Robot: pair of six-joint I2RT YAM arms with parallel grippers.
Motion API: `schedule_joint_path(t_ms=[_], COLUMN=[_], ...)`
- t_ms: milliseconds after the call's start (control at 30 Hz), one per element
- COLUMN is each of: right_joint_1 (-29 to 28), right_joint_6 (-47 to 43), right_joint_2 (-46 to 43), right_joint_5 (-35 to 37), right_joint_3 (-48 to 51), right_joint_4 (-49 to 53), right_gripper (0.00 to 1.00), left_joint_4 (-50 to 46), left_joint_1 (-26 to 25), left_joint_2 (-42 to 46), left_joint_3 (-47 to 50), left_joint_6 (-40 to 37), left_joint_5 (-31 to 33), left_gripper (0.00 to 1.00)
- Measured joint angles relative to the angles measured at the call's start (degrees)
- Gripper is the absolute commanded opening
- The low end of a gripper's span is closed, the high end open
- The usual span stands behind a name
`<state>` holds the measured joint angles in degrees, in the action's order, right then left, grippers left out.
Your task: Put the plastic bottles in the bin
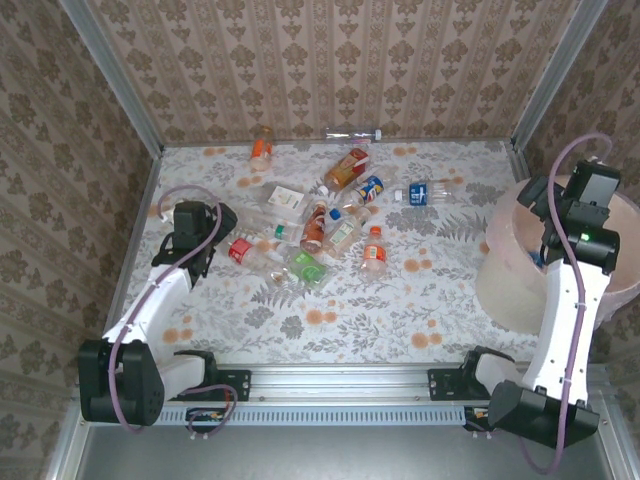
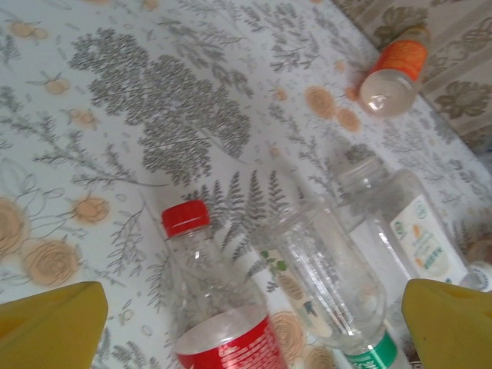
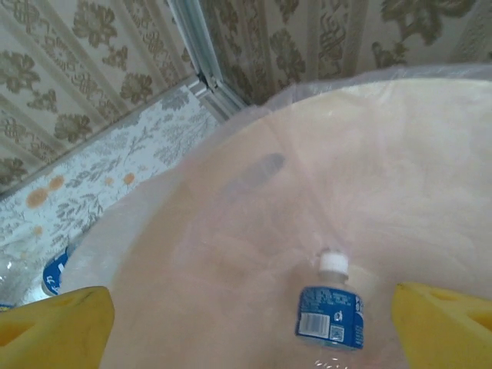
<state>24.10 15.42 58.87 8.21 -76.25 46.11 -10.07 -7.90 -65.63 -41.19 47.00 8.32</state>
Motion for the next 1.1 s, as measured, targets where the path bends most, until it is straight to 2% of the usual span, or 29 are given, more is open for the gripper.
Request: schedule_joint_path(t_ms=[133,233,400,533,700,900,1100], right_joint_1=[-1.64,-4.96,-14.32,-21.75,-30.29,-38.23,-43.50], right_joint_6=[1.11,1.95,4.11,5.07,5.81,5.38,5.33], right_joint_2=[-4.02,-7.52,-13.35,-13.62,-12.07,-9.18,-5.16], right_joint_5=[-0.42,-4.50,-12.52,-16.48,-19.67,-18.69,-16.41], right_joint_3=[-0.02,0.70,8.50,12.70,16.02,20.17,25.07], right_joint_4=[-1.51,-5.53,-17.77,-24.35,-30.25,-33.18,-34.62], right_gripper=[1.00,1.00,1.00,1.00,1.00,1.00,1.00], left_joint_4=[-4.55,-6.99,-9.40,-11.28,-15.78,-20.28,-23.91], left_joint_1=[0.02,0.07,0.11,-0.87,-10.25,-23.50,-28.20], left_joint_2=[0.00,0.00,0.00,-0.07,-0.55,-3.28,-14.45], left_joint_3=[-0.85,-0.92,-0.92,-1.16,-5.03,-10.12,-16.37], left_joint_6=[1.95,3.69,6.29,8.85,13.62,20.87,24.90], left_joint_5=[1.31,1.55,1.25,0.59,2.38,3.85,-0.79], left_gripper=[1.00,1.00,1.00,1.00,1.00,1.00,1.00])
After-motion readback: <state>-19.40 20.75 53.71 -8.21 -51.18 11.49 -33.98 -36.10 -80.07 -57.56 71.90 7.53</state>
